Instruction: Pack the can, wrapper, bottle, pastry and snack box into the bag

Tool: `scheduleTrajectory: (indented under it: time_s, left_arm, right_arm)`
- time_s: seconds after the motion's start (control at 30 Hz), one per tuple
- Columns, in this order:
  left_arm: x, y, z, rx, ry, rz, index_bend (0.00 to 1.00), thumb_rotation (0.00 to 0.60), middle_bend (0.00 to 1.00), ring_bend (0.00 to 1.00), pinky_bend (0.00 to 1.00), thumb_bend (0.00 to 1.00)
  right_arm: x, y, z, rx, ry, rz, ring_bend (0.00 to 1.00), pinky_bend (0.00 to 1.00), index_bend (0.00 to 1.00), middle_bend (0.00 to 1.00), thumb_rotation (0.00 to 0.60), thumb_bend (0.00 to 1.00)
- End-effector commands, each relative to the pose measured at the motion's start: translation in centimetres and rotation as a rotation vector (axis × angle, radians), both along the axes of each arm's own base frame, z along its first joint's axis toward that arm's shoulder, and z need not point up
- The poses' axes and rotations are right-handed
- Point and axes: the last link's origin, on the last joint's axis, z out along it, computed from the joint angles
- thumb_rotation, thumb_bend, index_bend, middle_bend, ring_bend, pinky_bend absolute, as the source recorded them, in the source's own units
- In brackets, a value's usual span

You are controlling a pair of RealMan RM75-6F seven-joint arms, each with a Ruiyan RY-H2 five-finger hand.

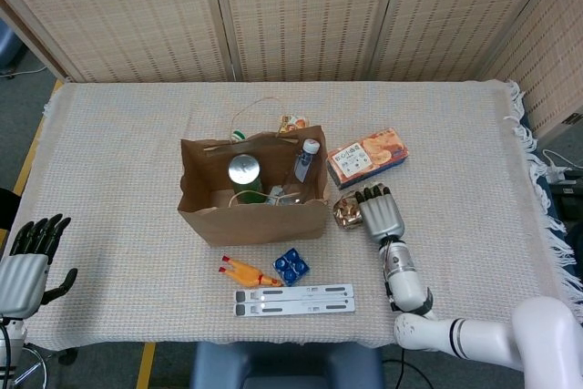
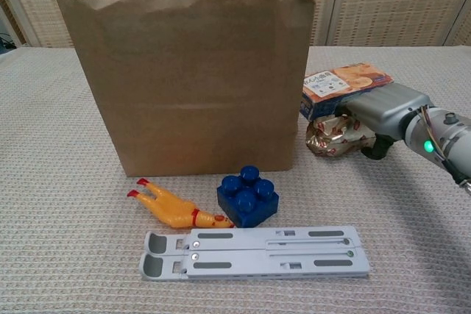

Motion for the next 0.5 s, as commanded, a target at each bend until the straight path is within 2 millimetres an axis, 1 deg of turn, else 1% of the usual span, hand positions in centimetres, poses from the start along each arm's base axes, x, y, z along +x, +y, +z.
scheduleTrajectory:
  time_s: [0.03,0.07,0.13,0.17,0.23,0.33,0.47,0.5]
  left_arm:
    - [0.0,0.0,0.0,0.000,0.000,0.000,0.00,0.600,0.00,0.00,0.00,0.36]
    - [0.0,0.0,0.0,0.000,0.000,0.000,0.00,0.600,0.00,0.00,0.00,0.36]
    - [0.0,0.0,0.0,0.000,0.000,0.000,0.00,0.600,0.00,0.00,0.00,0.36]
    - [0.0,0.0,0.0,0.000,0.000,0.000,0.00,0.600,0.00,0.00,0.00,0.36]
    - [0.0,0.0,0.0,0.000,-0.001,0.000,0.00,0.600,0.00,0.00,0.00,0.36]
    - [0.0,0.0,0.0,0.000,0.000,0.000,0.00,0.600,0.00,0.00,0.00,0.36]
    - [0.0,0.0,0.0,0.000,0.000,0.000,0.00,0.600,0.00,0.00,0.00,0.36]
    - [0.0,0.0,0.0,0.001,0.001,0.000,0.00,0.600,0.00,0.00,0.00,0.36]
  right_arm:
    - [0.0,0.1,-0.2,0.002,0.006,0.009,0.26,0.34,0.27,0.28,0.600,0.32]
    - [0.1,0.1,-0.2,0.000,0.005,0.017,0.32,0.39,0.33,0.32,0.600,0.32]
    - [0.4,0.3,0.2,-0.006,-0.019,0.035,0.50,0.56,0.49,0.48,0.600,0.32]
    - [0.6,0.3,0.5,-0.011,-0.039,0.044,0.56,0.61,0.55,0.53,0.600,0.32]
    - [1.0,0.5,1.5,-0.035,-0.088,0.080,0.63,0.67,0.64,0.60,0.600,0.32]
    - [1.4,0.8,3.8,-0.080,-0.147,0.143,0.67,0.71,0.68,0.64,0.600,0.34]
    - [2.1,1.1,8.0,-0.161,-0.226,0.212,0.67,0.72,0.70,0.64,0.600,0.35]
    - [2.5,1.0,9.5,-0.193,-0.257,0.228,0.67,0.72,0.70,0.64,0.600,0.35]
